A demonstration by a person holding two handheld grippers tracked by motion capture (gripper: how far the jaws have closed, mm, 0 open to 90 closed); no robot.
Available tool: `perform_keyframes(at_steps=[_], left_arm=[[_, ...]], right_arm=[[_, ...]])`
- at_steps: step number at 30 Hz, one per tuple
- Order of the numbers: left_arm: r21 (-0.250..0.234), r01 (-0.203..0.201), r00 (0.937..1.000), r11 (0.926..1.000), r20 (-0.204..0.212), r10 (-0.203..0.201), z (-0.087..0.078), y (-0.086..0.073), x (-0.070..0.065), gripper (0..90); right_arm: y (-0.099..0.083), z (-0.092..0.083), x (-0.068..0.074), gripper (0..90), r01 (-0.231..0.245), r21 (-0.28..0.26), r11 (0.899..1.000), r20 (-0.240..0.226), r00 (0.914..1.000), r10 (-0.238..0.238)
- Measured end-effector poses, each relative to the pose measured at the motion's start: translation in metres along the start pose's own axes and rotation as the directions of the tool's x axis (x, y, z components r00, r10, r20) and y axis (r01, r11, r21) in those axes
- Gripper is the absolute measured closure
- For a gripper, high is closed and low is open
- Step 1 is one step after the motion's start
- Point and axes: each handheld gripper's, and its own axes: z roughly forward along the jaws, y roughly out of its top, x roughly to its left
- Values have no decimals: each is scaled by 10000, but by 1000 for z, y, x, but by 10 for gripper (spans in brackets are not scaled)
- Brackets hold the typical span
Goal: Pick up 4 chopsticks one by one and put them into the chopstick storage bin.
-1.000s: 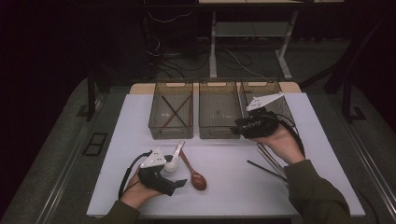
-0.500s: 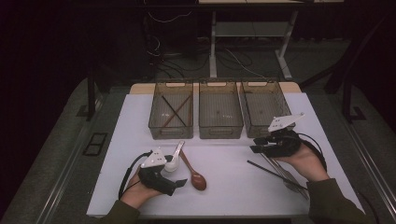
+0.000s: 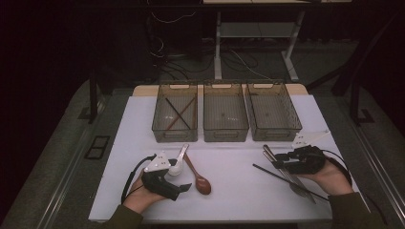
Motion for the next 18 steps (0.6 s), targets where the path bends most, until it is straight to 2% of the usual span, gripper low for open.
perform_keyframes(at_steps=[5,10,18], left_arm=[[19,-26,10000,10000,2,26,0,0,0,0],[60,-42,10000,10000,-8,42,1,0,0,0],[55,-26,10000,10000,-17,27,1,0,0,0]], right_arm=[[-17,-4,-1,707,-85,208,9997,76,9999,84],[-32,-6,-2,742,-237,416,9989,-52,9997,240],[-51,-4,-1,792,-316,909,9954,-1,9995,318]])
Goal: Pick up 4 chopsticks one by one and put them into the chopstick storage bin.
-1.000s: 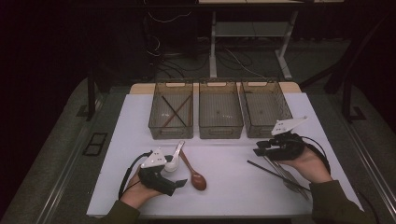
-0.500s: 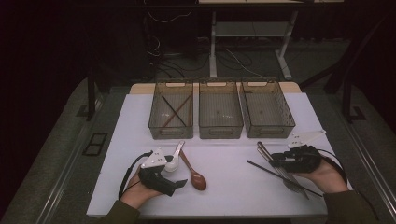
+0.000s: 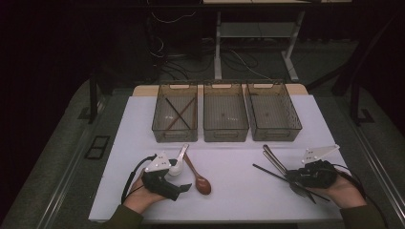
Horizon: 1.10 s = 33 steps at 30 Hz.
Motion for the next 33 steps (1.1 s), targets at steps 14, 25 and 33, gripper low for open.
perform_keyframes(at_steps=[14,25,33], left_arm=[[64,-24,10000,10000,14,24,0,0,0,0],[75,-50,10000,10000,18,49,1,0,0,0],[53,-28,10000,10000,18,28,1,0,0,0]], right_arm=[[-13,8,-5,835,102,510,9986,-146,9998,-94],[-13,9,-4,841,481,481,9977,-118,9988,-475],[-12,9,-4,849,450,507,9977,-162,9989,-442]])
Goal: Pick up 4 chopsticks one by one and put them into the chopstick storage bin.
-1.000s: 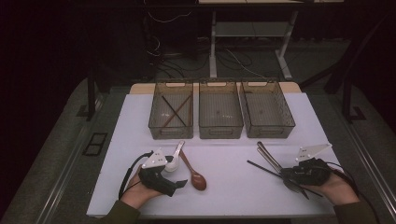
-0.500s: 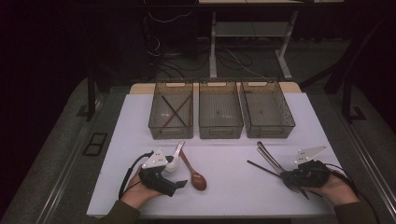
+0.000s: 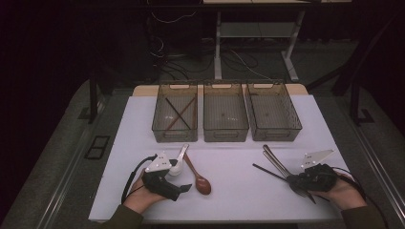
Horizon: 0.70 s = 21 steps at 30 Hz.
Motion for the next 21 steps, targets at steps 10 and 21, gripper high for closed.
perform_keyframes(at_steps=[10,21], left_arm=[[7,1,10000,10000,9,-1,0,0,0,0],[40,-29,10000,10000,21,29,0,0,0,0]], right_arm=[[1,-4,-2,850,-170,-341,9993,-62,9998,168],[7,-9,0,850,-158,-672,9976,-98,9998,152]])
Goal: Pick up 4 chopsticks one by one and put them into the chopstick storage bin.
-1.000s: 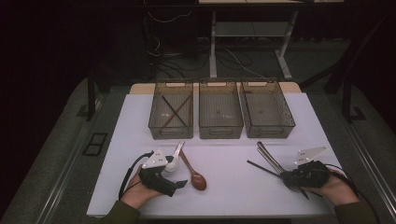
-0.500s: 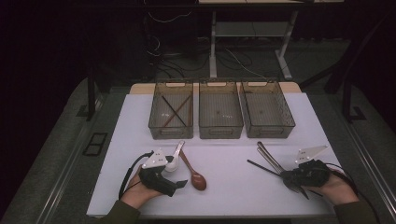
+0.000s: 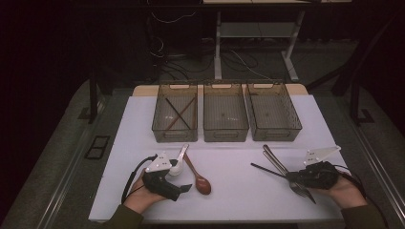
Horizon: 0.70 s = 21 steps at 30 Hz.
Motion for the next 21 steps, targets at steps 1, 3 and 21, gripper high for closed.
perform_keyframes(at_steps=[1,3,21], left_arm=[[2,0,10000,10000,-2,0,0,0,0,0],[6,-4,10000,10000,-2,4,0,0,0,0],[10,17,10000,10000,-1,-17,0,0,0,0]], right_arm=[[1,0,0,850,9,-23,10000,9,10000,-9],[2,0,1,850,28,-85,10000,2,10000,-28],[40,1,2,850,70,-951,9954,-54,10000,-76]])
